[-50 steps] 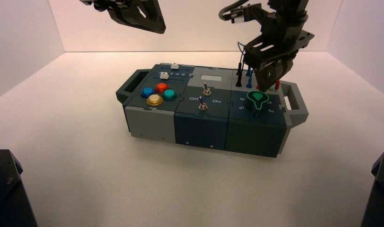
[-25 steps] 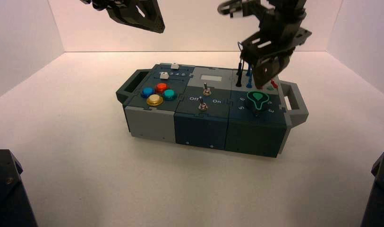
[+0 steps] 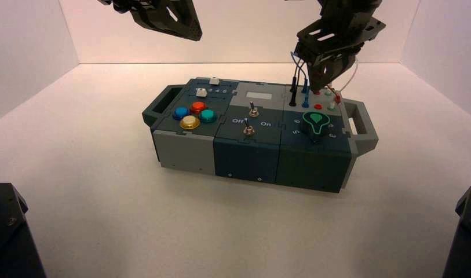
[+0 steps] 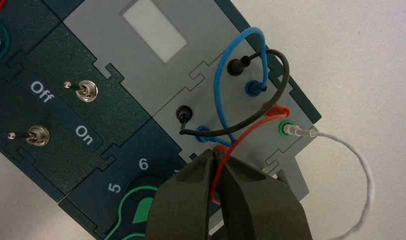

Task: Insert the red wire.

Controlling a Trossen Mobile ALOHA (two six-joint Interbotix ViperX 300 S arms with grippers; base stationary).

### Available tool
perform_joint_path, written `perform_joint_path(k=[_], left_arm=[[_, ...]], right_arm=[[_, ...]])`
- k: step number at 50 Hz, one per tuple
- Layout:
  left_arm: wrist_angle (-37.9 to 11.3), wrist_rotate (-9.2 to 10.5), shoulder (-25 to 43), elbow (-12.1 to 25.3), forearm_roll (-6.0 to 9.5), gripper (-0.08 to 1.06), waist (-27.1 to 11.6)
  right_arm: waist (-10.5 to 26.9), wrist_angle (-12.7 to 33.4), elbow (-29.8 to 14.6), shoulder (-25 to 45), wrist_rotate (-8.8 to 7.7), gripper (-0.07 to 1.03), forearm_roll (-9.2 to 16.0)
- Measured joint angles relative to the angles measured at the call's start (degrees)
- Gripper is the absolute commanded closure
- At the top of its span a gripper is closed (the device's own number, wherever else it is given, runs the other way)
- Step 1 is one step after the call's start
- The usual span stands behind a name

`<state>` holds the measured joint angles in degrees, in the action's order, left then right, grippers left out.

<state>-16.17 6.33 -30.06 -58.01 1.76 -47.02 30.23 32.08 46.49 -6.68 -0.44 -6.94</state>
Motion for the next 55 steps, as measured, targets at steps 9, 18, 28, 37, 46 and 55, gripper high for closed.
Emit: perform_joint_path(k=[9, 18, 28, 37, 46, 55], left_arm=[[0.0, -0.09, 0.0, 0.0, 0.09, 1.01, 0.0], [-0.1, -0.18, 0.0, 0.0, 0.0, 1.01, 0.0], [-0.1, -0.18, 0.0, 0.0, 0.0, 1.01, 0.0], [-0.1, -0.18, -0.1, 0.1, 0.0, 1.01, 0.0], [-0.3, -0.18, -0.4, 0.3, 0.09, 1.01, 0.0], [-0.6, -0.18, -1.1, 0.4, 0.09, 1.01, 0.0]], right_arm=[[0.0, -0.4, 0.0, -1.6, 0.0, 0.99, 0.3], [0.0, -0.4, -0.1, -3.6, 0.09, 0.99, 0.4], [0.0, 0.7, -0.1, -4.6, -0.09, 0.99, 0.4], [0.0, 2.0, -0.1, -4.7, -0.09, 0.92, 0.4], [0.0, 3.2, -0.1, -4.6, -0.18, 0.78, 0.5], [0.0, 4.6, -0.1, -4.6, -0.18, 0.67, 0.5]])
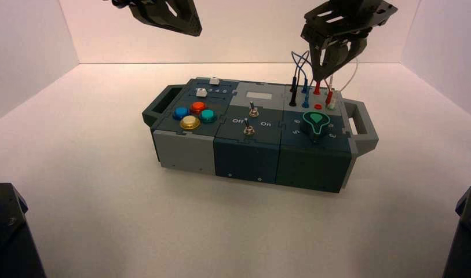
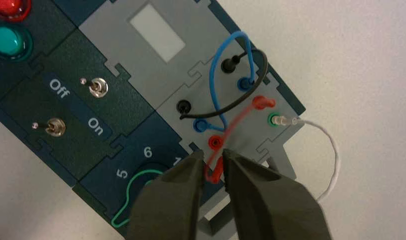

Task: Insert the red wire.

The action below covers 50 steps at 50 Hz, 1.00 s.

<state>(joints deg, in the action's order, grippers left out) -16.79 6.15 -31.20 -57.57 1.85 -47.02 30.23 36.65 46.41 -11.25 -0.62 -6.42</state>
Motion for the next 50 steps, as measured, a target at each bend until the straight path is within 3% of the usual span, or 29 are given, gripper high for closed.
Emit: perform_joint_path(k=[32, 50], left_arm=[[-0.1, 0.0, -1.1, 0.0, -0.09, 1.01, 0.0], [-0.1, 0.0, -0.8, 0.0, -0.09, 1.01, 0.0]], right_arm=[[0.1, 2.7, 0.0, 1.7, -0.26, 0.61, -0.3], [2.7, 3.3, 0.0, 2.3, -0.26, 0.54, -0.8]])
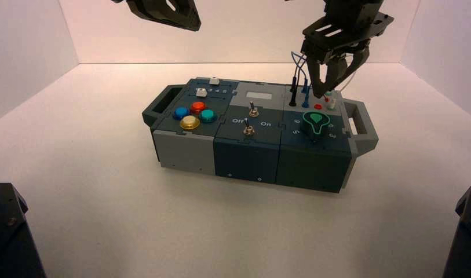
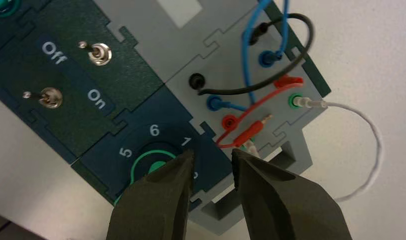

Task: Insert the red wire.

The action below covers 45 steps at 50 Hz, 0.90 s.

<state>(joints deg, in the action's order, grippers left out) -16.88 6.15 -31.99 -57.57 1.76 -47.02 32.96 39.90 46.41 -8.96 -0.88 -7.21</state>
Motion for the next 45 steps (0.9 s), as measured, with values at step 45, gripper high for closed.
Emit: perform_joint_path(k=[45], left_arm=[[0.0, 0.0, 0.2, 0.0, 0.09, 1.01, 0.0]], right_arm=[[11.0, 9.1, -1.5, 4.8, 4.22, 0.54, -15.0]])
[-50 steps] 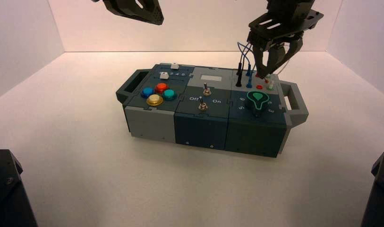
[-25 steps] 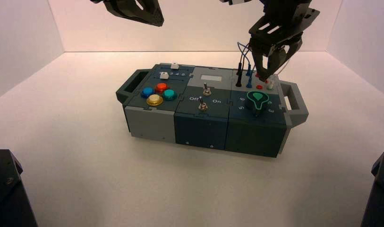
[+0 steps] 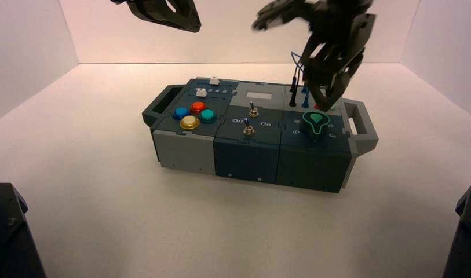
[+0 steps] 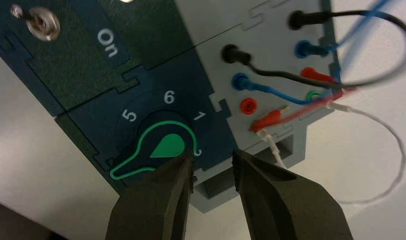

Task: Insert the red wire.

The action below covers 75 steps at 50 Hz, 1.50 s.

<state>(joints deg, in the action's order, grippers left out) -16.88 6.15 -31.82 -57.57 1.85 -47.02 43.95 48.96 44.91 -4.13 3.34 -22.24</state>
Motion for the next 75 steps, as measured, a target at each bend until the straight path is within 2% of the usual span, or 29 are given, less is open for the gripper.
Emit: perform_joint_path(k=[1, 3, 4, 7, 8, 10, 14, 20, 33, 41, 57, 75], left_arm=[[0.0, -0.09, 0.0, 0.0, -0.09, 1.01, 0.0], [0.0, -0.09, 0.0, 0.0, 0.0, 1.01, 0.0], [0.0, 0.0, 0.0, 0.0, 0.0, 1.01, 0.0], [-0.1, -0.09, -0.1, 0.0, -0.09, 1.01, 0.0], [-0.1, 0.0, -0.1, 0.0, 0.0, 1.01, 0.0], [-0.3, 0.0, -0.1, 0.0, 0.0, 1.01, 0.0], [-0.4, 0.0, -0.2, 0.0, -0.09, 1.01, 0.0], [-0.4, 0.0, -0.3, 0.0, -0.09, 1.01, 0.1], [-1.1, -0.09, -0.3, 0.0, 0.0, 1.01, 0.0], [-1.1, 0.0, -0.4, 0.0, 0.0, 1.01, 0.0], [-1.2, 0.0, -0.6, 0.0, 0.0, 1.01, 0.0], [-1.4, 0.0, -1.6, 0.0, -0.09, 1.01, 0.0]], right_arm=[[0.2, 0.2, 0.0, 0.2, 0.18, 0.54, -0.3], [1.5, 1.4, -0.4, 1.4, 1.49, 0.54, -2.5], [1.6, 1.4, -0.4, 1.5, 1.67, 0.54, -2.7], [3.5, 3.1, -1.3, 2.8, 4.04, 0.54, -6.2], [3.6, 3.2, -1.3, 2.9, 4.13, 0.54, -6.4], [5.0, 4.9, -2.0, 4.1, 6.33, 0.54, -9.5], [6.9, 7.1, -2.6, 5.4, 8.44, 0.51, -12.4], [7.6, 9.0, -3.3, 6.2, 9.76, 0.5, -14.2], [7.4, 10.5, -3.6, 6.2, 10.9, 0.5, -15.4], [7.7, 10.5, -4.0, 6.2, 12.13, 0.5, -15.6], [8.2, 10.1, -4.0, 7.7, 13.45, 0.5, -16.4], [8.4, 10.0, -4.0, 9.8, 16.17, 0.5, -19.3]])
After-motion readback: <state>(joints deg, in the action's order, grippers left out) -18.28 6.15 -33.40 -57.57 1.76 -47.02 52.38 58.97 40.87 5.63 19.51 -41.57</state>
